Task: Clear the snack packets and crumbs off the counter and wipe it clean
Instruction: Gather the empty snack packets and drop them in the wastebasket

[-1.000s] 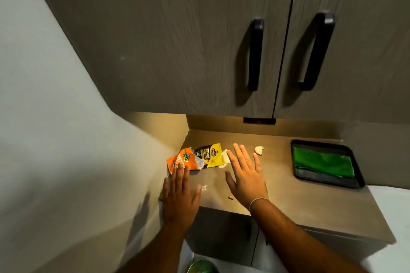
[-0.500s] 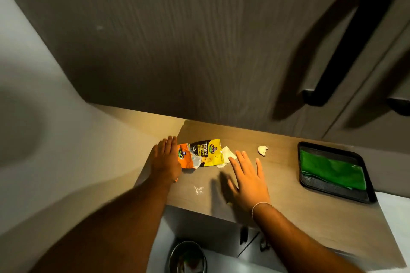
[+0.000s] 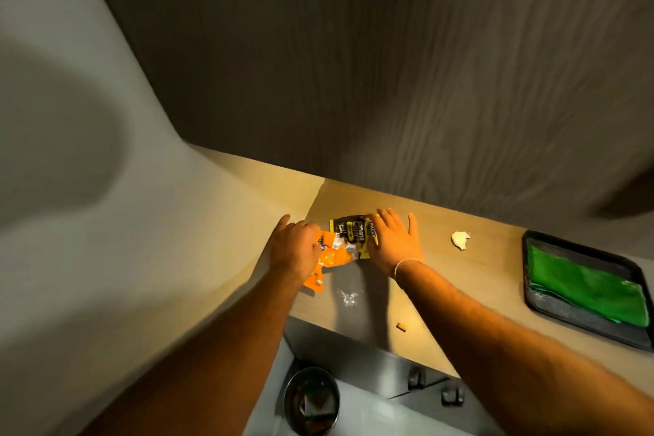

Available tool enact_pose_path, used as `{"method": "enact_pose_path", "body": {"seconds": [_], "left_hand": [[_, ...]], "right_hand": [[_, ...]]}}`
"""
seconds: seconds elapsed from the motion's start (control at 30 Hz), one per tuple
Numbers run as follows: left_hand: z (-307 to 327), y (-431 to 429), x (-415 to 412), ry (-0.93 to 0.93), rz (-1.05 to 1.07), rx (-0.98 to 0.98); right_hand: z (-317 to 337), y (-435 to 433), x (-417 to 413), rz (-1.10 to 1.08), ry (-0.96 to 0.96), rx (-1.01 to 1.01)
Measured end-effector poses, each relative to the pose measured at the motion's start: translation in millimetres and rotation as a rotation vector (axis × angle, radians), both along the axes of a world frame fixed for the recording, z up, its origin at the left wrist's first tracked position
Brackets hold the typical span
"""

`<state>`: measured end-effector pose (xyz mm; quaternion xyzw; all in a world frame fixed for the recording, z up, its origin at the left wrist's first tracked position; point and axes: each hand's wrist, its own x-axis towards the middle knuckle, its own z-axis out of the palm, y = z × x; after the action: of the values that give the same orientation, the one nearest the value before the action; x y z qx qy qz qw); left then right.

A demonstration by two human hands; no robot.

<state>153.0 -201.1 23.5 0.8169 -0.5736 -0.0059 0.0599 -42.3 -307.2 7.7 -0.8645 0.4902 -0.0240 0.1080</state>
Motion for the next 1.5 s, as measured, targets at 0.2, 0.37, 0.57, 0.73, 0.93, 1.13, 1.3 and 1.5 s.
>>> {"method": "enact_pose_path", "body": {"seconds": [0.2,0.37,0.57,0.73,0.93,1.13,1.3,1.5], "left_hand": [[10,48,-1,0.059,0.005,-0.206],[16,96,-15,0.127,0.088,-0.276],[-14,168,-35,0.183,0.178,-0.351],[-54,215,-61,0.311,0.345,-0.269],[-98,263,-91,0.415,0.544,-0.053],[-157,319,-102,0.766,0.836,0.113],[-235,335,-110,0.873,1.085,0.105],[-350,316,-111,1.027,1.258,0.07]], "right_hand": [[6,-22,40,0.024,0.157,0.095],[-7,-36,56,0.048,0.259,0.166],[-24,-38,48,0.009,0.078,0.038],[-23,-5,30,-0.095,-0.375,-0.106],[-24,82,-11,-0.28,-0.901,0.11],[-50,188,-40,-0.27,-1.132,0.254],[-133,272,-68,-0.306,-1.091,0.459],[-269,326,-120,-0.577,-0.923,0.572]]}}
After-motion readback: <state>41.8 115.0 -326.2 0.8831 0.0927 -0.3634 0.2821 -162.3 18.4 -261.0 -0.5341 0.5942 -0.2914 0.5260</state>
